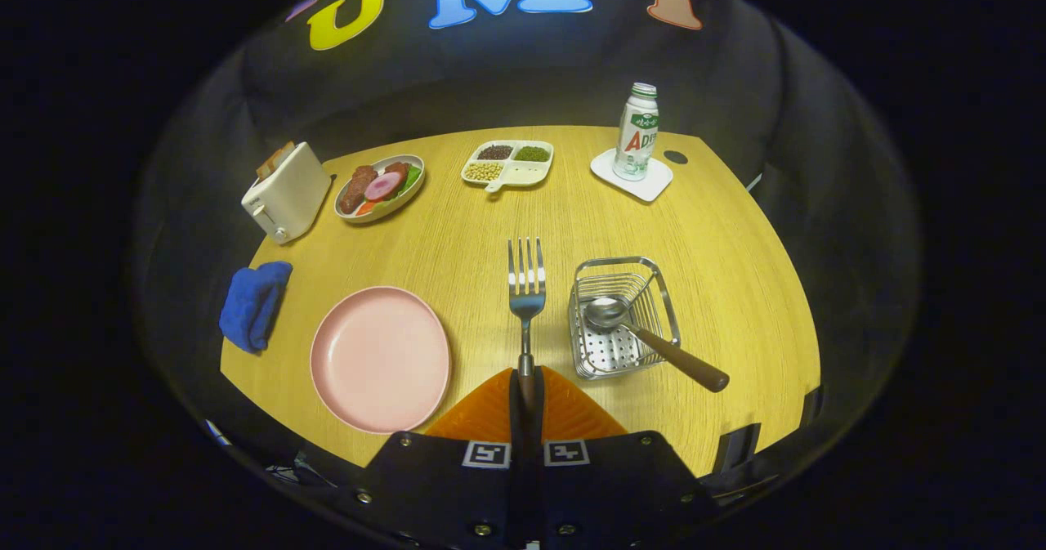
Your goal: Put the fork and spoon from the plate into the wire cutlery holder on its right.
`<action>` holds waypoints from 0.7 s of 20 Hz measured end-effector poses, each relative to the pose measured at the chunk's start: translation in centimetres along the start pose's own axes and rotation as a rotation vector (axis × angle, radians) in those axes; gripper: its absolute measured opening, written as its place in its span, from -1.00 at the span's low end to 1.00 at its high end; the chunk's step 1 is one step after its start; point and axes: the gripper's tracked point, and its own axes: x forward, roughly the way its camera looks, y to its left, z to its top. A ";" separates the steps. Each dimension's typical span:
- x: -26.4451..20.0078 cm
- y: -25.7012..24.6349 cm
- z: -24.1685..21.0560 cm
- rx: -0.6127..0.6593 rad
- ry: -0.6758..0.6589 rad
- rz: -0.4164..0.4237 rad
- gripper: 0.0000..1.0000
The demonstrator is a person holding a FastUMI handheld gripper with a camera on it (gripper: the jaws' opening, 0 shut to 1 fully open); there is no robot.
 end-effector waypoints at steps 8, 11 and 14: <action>-0.6 -4.1 -0.9 0.033 0.031 -0.050 -0.99; -0.5 -5.1 -1.4 0.048 0.055 -0.061 -0.98; -0.3 -5.7 -1.9 0.055 0.084 -0.063 -0.98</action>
